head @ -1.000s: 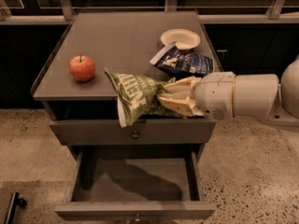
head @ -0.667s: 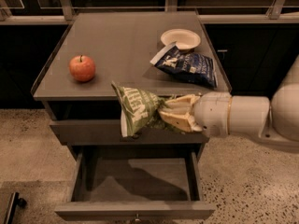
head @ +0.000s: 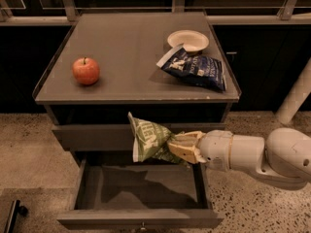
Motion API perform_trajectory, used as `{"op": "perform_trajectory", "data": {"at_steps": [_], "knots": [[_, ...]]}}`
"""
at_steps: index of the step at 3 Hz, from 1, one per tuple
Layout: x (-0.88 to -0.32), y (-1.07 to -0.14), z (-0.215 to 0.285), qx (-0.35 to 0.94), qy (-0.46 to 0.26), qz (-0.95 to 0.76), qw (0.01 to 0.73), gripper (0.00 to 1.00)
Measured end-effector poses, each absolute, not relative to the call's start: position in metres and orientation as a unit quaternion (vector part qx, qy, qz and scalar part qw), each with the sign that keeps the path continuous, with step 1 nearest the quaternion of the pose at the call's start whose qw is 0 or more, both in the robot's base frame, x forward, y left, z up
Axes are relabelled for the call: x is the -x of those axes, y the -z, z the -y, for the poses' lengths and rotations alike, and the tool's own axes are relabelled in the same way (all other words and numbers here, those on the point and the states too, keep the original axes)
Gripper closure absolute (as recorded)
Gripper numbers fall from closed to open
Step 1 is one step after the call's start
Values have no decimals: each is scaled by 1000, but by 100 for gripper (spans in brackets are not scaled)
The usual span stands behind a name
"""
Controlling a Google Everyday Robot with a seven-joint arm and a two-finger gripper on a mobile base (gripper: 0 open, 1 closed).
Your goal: Place green jalapeno chip bag into middle drawer
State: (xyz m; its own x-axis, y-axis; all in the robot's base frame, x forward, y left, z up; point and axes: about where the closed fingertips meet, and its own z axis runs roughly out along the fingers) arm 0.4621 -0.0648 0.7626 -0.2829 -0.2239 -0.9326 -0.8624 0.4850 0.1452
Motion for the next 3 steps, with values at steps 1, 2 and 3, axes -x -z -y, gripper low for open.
{"op": "perform_trajectory", "data": {"at_steps": [1, 2, 3], "knots": [[-462, -763, 65, 375, -342, -724, 467, 100], [-462, -719, 71, 342, -363, -739, 453, 100], [-462, -656, 84, 299, -364, -771, 428, 100]]}}
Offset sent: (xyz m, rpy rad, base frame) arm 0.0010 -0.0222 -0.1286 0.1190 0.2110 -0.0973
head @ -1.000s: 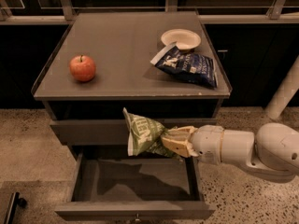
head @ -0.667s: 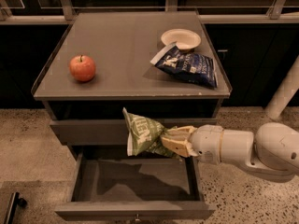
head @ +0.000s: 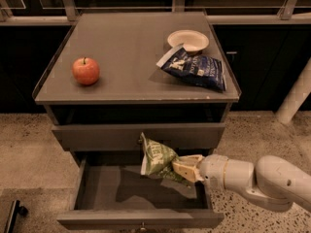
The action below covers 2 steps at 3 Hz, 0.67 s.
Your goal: Place green jalapeno chip bag into middle drawer
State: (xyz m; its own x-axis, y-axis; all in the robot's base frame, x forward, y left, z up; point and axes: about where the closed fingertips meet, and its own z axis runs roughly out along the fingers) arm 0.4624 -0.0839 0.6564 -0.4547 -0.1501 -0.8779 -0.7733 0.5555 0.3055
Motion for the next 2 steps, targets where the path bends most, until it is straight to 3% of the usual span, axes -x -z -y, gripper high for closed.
{"op": "perform_trajectory", "data": {"at_steps": [2], "knots": [[-464, -566, 108, 238, -349, -818, 391, 100]]}}
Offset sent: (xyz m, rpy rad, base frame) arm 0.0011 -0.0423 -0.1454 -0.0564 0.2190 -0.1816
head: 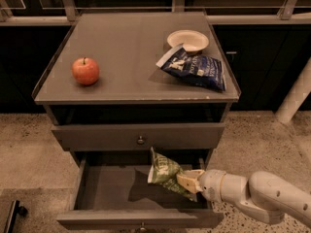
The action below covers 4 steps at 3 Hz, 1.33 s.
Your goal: Place green jalapeno chip bag into middle drawer
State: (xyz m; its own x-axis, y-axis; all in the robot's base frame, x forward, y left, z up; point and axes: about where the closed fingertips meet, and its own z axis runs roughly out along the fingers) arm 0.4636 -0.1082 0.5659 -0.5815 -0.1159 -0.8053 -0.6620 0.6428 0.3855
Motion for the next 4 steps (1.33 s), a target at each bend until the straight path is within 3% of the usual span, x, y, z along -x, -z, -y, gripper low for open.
{"op": "perform_trajectory", "data": {"at_steps": [4], "knots": [[-453, -463, 141, 151, -303, -886, 318, 100]]}}
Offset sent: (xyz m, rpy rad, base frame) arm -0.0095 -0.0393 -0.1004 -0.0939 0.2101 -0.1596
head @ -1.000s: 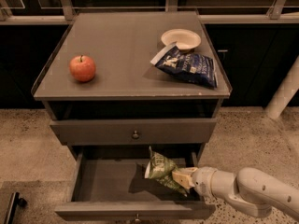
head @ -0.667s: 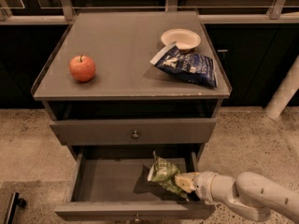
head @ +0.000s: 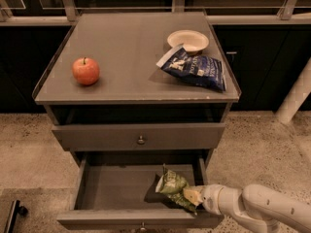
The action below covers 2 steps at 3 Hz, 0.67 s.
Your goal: Place green jalapeno chip bag into middle drawer
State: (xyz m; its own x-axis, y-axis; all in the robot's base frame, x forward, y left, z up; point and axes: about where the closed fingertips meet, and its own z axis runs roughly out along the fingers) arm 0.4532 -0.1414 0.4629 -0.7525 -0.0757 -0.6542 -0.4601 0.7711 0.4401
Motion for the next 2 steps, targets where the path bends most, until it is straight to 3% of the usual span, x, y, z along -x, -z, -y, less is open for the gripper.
{"op": "perform_trajectory", "data": {"at_steps": [1, 2], "knots": [[-453, -463, 142, 151, -302, -886, 318, 82], [-453, -463, 142, 151, -302, -886, 318, 58]]}}
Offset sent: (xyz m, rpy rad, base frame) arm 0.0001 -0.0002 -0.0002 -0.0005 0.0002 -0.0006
